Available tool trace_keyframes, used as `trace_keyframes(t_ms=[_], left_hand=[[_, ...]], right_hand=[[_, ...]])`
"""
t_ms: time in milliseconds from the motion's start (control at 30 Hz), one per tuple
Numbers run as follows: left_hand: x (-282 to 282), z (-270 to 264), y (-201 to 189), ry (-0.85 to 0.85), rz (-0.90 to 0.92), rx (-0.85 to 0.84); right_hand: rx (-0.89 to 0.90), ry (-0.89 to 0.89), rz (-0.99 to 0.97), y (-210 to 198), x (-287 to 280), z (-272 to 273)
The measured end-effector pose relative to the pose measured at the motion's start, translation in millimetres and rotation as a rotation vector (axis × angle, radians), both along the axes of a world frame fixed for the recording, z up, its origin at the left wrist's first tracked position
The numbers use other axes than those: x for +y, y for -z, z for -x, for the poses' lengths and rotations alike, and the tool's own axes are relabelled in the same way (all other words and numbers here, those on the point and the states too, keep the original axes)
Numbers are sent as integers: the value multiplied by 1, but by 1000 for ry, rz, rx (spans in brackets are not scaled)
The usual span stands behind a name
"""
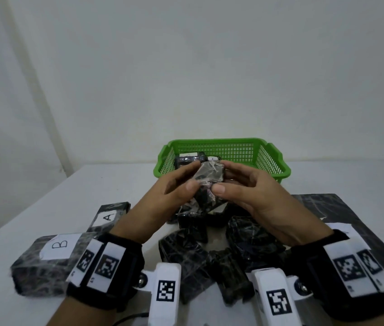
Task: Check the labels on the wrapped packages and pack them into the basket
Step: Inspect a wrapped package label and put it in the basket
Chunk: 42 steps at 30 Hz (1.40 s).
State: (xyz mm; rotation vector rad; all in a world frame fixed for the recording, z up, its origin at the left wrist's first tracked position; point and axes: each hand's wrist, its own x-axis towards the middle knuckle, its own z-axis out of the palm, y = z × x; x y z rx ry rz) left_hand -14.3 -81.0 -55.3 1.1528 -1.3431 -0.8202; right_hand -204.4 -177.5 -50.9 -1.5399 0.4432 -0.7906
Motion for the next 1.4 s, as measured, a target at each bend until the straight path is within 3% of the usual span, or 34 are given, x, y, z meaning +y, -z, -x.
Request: trace_keyframes(t_ms=[100, 300, 467, 600, 700, 800, 933, 1067, 1267, 1400], left_hand=[[-1, -1, -3, -26, 26, 11], [3, 4, -6, 80, 38, 252], [3, 3, -10, 125, -32, 395], [2, 3, -14, 151, -131, 531], [-1, 7, -14, 93, -106, 570], [-5, 5, -13, -33, -12, 551], [-6, 3, -10, -116, 23, 379], [-6, 3, -7, -179, 33, 285], [-4, 15, -5, -94, 35, 145], [-8, 21, 0, -57, -11, 174]], right_hand=[[39, -22, 10, 0, -2, 1], [9, 82, 43, 0, 0, -2], [101, 92, 151, 3, -3, 0], [33, 173, 114, 9, -9, -4], [-26, 245, 46, 14, -16, -4], [-66, 281, -44, 13, -20, -1], [-60, 269, -95, 13, -21, 0], [43, 274, 8, 13, -22, 2], [117, 137, 154, 6, -9, 0], [28, 245, 69, 7, -12, -1]])
